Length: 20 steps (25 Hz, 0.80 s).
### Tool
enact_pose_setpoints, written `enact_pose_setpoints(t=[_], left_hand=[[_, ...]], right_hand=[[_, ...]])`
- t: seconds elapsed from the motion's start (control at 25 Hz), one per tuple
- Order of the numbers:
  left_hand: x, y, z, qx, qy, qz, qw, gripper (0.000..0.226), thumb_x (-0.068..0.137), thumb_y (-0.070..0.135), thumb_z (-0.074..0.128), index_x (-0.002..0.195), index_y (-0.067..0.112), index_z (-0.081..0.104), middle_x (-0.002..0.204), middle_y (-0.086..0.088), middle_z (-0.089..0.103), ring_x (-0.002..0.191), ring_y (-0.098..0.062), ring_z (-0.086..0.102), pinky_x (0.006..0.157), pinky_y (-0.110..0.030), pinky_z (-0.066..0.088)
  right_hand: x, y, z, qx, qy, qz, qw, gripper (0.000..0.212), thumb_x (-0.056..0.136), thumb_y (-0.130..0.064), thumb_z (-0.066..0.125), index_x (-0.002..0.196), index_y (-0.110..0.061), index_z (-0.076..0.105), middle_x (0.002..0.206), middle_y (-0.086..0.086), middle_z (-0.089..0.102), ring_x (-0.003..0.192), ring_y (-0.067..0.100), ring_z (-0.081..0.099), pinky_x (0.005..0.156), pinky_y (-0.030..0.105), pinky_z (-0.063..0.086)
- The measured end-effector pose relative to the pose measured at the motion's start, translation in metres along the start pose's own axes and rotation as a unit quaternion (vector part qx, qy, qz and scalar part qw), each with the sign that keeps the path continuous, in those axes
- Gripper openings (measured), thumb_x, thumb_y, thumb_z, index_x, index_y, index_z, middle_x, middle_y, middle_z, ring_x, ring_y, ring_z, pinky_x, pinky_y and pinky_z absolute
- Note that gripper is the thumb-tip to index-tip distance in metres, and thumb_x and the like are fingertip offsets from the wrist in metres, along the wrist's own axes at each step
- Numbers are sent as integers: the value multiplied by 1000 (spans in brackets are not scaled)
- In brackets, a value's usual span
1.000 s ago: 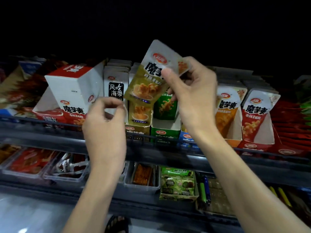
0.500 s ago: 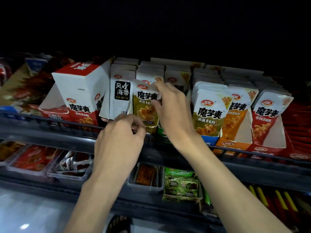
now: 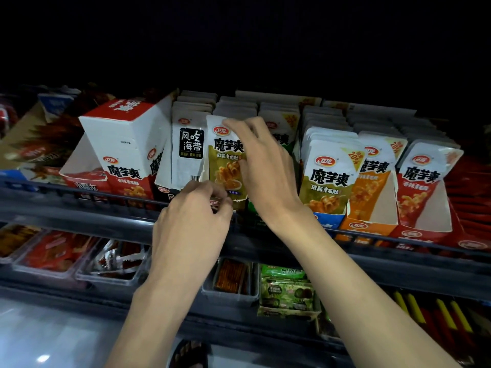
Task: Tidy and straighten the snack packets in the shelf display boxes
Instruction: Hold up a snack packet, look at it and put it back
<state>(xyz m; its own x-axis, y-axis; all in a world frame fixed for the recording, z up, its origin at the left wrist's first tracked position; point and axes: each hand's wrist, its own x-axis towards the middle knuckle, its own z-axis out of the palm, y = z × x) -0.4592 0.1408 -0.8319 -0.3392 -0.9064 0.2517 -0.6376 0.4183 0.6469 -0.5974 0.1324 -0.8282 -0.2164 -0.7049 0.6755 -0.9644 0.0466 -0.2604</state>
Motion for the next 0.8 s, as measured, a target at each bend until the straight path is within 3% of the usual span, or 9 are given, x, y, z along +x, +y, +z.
enact_pose_setpoints(t=[0.32, 0.44, 0.64, 0.8], left_hand=[[2, 0, 4, 11, 2, 6, 1000, 9, 92, 31, 56, 95, 29, 64, 107, 7, 60, 90, -20, 58, 76, -36, 47], [3, 1, 6, 8, 7, 11, 1000, 11, 92, 31, 56, 98, 29, 65, 107, 4, 61, 93, -22, 60, 79, -39, 51], [0, 14, 14, -49, 43, 72, 995, 11, 91, 26, 59, 100, 25, 65, 102, 5, 60, 93, -18, 57, 79, -39, 50], [-8, 34, 24, -114, 39, 113, 986, 14, 92, 26, 60, 106, 26, 63, 103, 11, 60, 99, -11, 55, 83, -31, 47]], right_hand=[[0, -3, 0, -13, 6, 46, 999, 71, 75, 11, 66, 135, -21, 49, 130, 8, 40, 88, 21, 61, 63, 32, 56], [-4, -4, -20, 12, 17, 63, 998, 58, 84, -3, 70, 135, -22, 50, 133, 3, 39, 96, 14, 58, 72, 27, 54], [-25, 7, -79, 105, 100, 26, 989, 25, 93, -3, 61, 114, -14, 66, 109, -7, 51, 87, -5, 44, 74, 8, 39], [-41, 23, -121, 104, 164, -8, 981, 18, 93, 0, 59, 103, -9, 70, 101, -3, 61, 91, 2, 56, 77, 10, 42]])
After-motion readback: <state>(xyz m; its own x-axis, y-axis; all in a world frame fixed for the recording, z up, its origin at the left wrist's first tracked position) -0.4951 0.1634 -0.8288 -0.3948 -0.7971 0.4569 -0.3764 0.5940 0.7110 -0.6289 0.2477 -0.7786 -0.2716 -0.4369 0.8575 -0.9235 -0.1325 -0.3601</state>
